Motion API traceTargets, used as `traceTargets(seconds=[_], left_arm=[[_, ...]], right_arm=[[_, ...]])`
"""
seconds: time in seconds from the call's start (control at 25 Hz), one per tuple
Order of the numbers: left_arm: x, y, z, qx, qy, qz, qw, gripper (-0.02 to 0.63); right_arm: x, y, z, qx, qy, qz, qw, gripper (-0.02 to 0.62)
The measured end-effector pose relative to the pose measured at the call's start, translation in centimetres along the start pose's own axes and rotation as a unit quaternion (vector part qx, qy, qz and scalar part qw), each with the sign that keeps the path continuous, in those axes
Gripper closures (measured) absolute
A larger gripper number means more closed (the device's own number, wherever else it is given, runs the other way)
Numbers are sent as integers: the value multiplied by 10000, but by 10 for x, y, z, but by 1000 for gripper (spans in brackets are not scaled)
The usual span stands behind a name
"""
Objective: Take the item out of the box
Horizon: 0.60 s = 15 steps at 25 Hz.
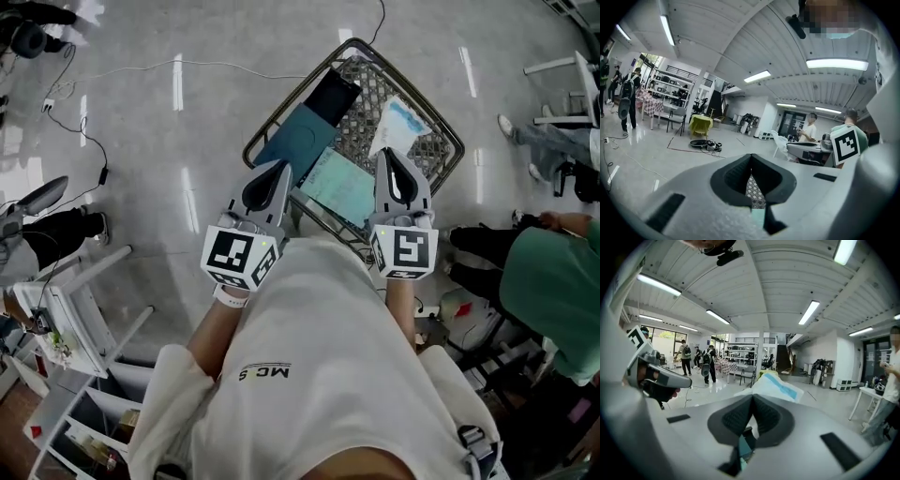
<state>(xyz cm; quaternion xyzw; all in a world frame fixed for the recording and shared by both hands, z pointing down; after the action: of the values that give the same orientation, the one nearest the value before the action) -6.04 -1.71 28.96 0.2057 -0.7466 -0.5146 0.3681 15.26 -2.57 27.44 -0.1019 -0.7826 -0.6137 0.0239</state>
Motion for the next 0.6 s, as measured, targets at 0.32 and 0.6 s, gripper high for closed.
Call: traceTargets(seconds=[0.32,0.6], left_arm=[[-5,-13,8,-88,72,-205,9997,581],[-12,-15,14,-114,91,-302,9994,581]], right_arm=[[2,-13,27,-347,179,159,9991,578],[3,-12,43,-502,171,45,9986,578]])
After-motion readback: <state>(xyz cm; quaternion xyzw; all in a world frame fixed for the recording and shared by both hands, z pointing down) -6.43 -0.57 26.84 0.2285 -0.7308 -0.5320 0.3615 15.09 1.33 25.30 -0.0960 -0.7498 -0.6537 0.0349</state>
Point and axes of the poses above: the fingertips, and each gripper's own axes: z backward along the fingers, x to its left, y out of its underside, the point moved 6 cm from there along z, backward along the fingers, and after that the axes turned 13 degrees about y, right-handed, at the moved point
